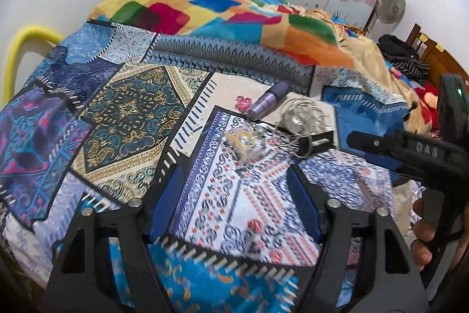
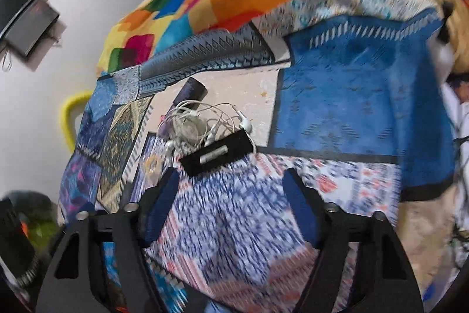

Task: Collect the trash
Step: 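Grasp the clear bag of yellow items with the left tool while the right tool grasps the black holder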

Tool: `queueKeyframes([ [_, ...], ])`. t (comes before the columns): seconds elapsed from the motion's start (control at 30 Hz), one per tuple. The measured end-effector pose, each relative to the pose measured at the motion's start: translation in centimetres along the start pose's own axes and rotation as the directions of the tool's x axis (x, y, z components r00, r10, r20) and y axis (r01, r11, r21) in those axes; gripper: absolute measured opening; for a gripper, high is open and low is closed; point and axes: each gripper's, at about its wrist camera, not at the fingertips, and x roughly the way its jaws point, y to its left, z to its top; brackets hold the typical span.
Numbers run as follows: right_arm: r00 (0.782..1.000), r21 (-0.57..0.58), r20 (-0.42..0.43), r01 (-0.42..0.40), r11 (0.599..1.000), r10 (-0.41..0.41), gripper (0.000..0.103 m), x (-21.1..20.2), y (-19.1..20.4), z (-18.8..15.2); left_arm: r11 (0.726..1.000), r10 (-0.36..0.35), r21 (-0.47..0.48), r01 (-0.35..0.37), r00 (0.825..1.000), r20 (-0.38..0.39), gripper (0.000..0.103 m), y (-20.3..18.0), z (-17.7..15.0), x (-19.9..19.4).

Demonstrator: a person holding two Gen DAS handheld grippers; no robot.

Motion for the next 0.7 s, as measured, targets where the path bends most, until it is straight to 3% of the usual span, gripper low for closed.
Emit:
queueKeyframes([
  [0.13, 0.999, 0.052, -0.033, -0.014, 0.999, 0.016, 0.05, 2.4, 0.1, 1.0, 1.0, 0.013, 0.001, -0.013, 1.0, -0.014, 0.069, 0.3, 0.7, 2.5],
  [0.33, 0.998, 0.056, -0.011, 0.066, 0.996, -0.065, 0.049, 3.5, 0.8, 0.9, 1.0, 0.014, 0.018, -0.014, 1.0, -0.021, 0.066, 0.0, 1.6, 5.2],
  [0.53, 0.98, -0.057, 0.038, 0.196, 0.979, -0.194, 0.049, 3.8, 2.6, -0.2, 0.999, 0.025, 0.036, -0.023, 0.998, -0.056, 0.046, -0.8, 1.7, 7.3],
  [0.6, 0.972, -0.087, 0.051, 0.233, 0.969, -0.229, 0.049, 3.9, 2.9, -0.5, 0.998, 0.049, 0.037, -0.046, 0.996, -0.072, 0.023, -1.0, 1.7, 7.8],
  [0.7, 0.965, -0.139, 0.058, 0.261, 0.955, -0.255, 0.047, 3.7, 3.0, -1.2, 0.998, 0.051, 0.028, -0.049, 0.996, -0.077, 0.022, -1.0, 1.3, 7.9],
])
